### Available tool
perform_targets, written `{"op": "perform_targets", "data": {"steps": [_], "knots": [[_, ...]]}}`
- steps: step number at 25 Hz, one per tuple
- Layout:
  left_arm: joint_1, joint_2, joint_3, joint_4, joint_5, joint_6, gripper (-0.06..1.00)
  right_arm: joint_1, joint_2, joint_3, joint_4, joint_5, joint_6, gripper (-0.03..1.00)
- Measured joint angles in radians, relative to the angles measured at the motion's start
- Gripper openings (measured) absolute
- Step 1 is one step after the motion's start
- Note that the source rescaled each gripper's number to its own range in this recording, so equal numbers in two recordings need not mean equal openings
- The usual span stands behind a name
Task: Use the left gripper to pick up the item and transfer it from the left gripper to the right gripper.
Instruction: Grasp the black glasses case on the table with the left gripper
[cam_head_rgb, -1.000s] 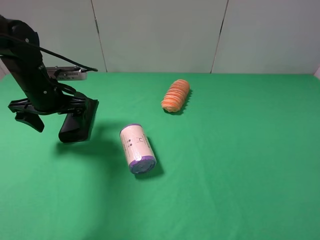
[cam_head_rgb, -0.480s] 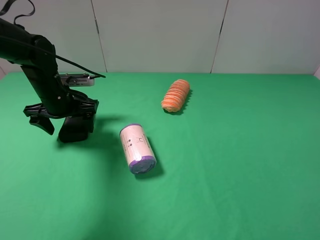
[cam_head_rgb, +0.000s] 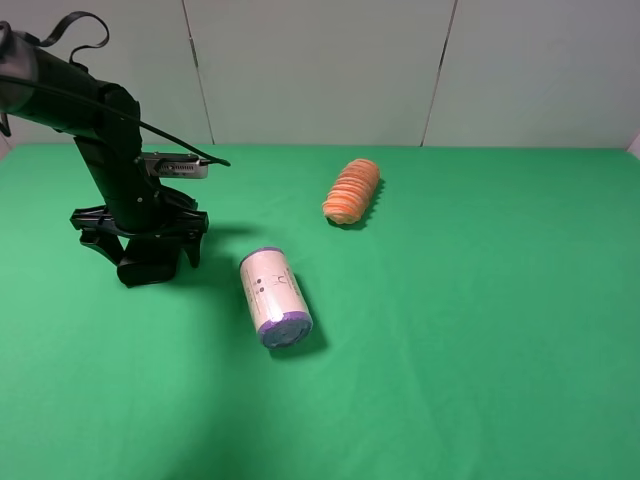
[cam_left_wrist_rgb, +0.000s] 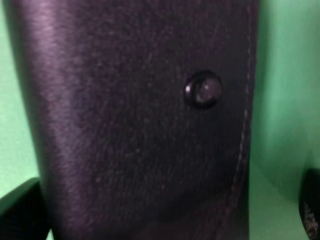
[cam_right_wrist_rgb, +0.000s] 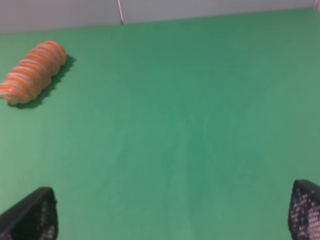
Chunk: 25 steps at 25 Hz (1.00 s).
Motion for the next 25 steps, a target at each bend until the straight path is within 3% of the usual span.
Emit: {"op": "perform_targets", "data": {"steps": [9, 12, 14, 22, 25], "knots": [[-0.005, 0.009, -0.006, 0.009, 0.005, -0.002, 1.00, 0.000, 0.000, 0.000, 0.004, -0.001, 0.000, 1.00], [-0.005, 0.009, -0.006, 0.010, 0.008, -0.001, 0.94, 0.000, 0.000, 0.000, 0.004, -0.001, 0.000, 1.00], [-0.005, 0.009, -0.006, 0.010, 0.008, -0.001, 0.84, 0.000, 0.000, 0.000, 0.004, -0.001, 0.000, 1.00], [-0.006, 0.009, -0.006, 0.011, 0.020, -0.001, 0.21, 0.000, 0.000, 0.000, 0.004, -0.001, 0.000, 1.00], [-0.007, 0.009, -0.006, 0.015, 0.027, -0.001, 0.11, 0.000, 0.000, 0.000, 0.004, -0.001, 0.000, 1.00]]}}
